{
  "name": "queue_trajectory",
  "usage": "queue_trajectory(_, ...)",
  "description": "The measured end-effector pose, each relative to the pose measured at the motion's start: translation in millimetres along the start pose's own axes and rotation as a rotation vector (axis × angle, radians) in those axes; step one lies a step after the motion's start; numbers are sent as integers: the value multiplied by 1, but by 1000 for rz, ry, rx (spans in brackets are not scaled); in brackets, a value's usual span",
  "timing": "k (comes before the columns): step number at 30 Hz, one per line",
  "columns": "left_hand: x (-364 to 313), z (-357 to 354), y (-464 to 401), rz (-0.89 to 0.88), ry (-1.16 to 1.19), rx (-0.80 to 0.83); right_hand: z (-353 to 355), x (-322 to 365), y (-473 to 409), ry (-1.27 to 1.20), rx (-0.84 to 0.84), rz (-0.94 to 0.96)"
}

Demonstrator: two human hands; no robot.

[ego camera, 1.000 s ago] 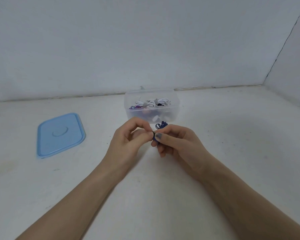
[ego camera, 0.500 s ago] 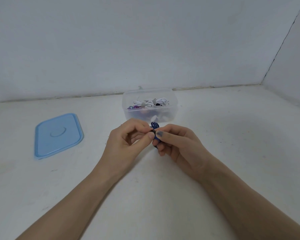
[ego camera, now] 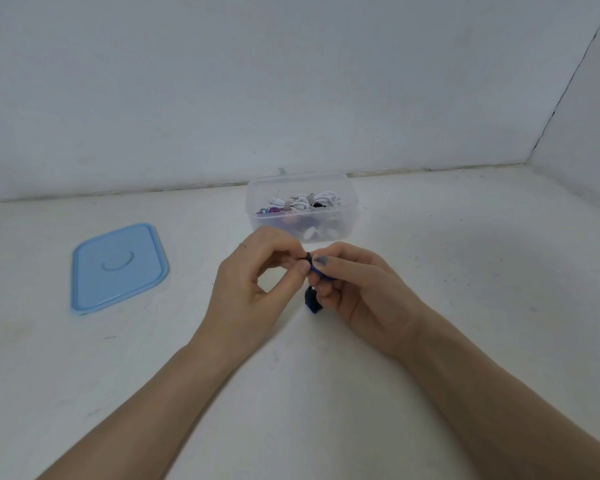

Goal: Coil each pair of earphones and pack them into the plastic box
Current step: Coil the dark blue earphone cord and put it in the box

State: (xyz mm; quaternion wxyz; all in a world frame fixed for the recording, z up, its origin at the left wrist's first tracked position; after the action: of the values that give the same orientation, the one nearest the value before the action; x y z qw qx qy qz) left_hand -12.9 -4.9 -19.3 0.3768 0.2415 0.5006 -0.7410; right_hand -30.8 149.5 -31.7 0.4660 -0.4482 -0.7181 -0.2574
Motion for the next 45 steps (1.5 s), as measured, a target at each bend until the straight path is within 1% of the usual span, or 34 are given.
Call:
queue_trajectory(3, 0, 0, 0, -8, 10, -6, 0, -1, 0, -5, -2, -4)
queue_trajectory(12, 5, -1, 1, 94, 184, -27, 1, 0, -1, -33, -21, -10)
queue_trajectory(19, 7, -7, -2, 283, 507, -21, 0, -1, -1, -16, -20, -1)
queue_trajectory(21, 10, -6, -2, 303, 556, -15, 1, -1, 0, -23, -25, 9)
queue_trajectory(23, 10, -6, -1, 279, 528, -33, 1, 0, 0, -31, -20, 11)
queue_trajectory(25, 9, -6, 0, 210, 437, -42, 0, -1, 0, -41, -11, 5)
queue_trajectory(27, 7, -7, 0, 145, 360, -31, 0, -1, 0, -51, -11, 2)
queue_trajectory(30, 9, -6, 1, 103, 289, -9, -2, 0, 1, -60, -8, -3)
queue_trajectory(38, 10, -5, 1, 74, 311, 5, -5, -2, 2, -98, 19, -4)
queue_trajectory(42, 10, -5, 1, 96, 343, 17, -6, -2, 1, -116, 25, -15)
queue_trajectory(45, 9, -1, 0, 78, 285, 1, -7, -2, 0, -121, 24, -40)
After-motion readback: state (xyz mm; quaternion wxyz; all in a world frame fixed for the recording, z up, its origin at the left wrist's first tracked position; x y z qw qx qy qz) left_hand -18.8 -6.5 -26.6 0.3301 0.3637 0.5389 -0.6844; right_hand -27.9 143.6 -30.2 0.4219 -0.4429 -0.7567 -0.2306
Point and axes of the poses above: each hand's wrist, its own y-axis away from the middle knuckle, its own z-axis out of the back of the hand, x = y × z, the point moved 3 cm from there along -y, towards the middle knuckle, and after that the axes turned 6 degrees about x, right-handed, at the moved point
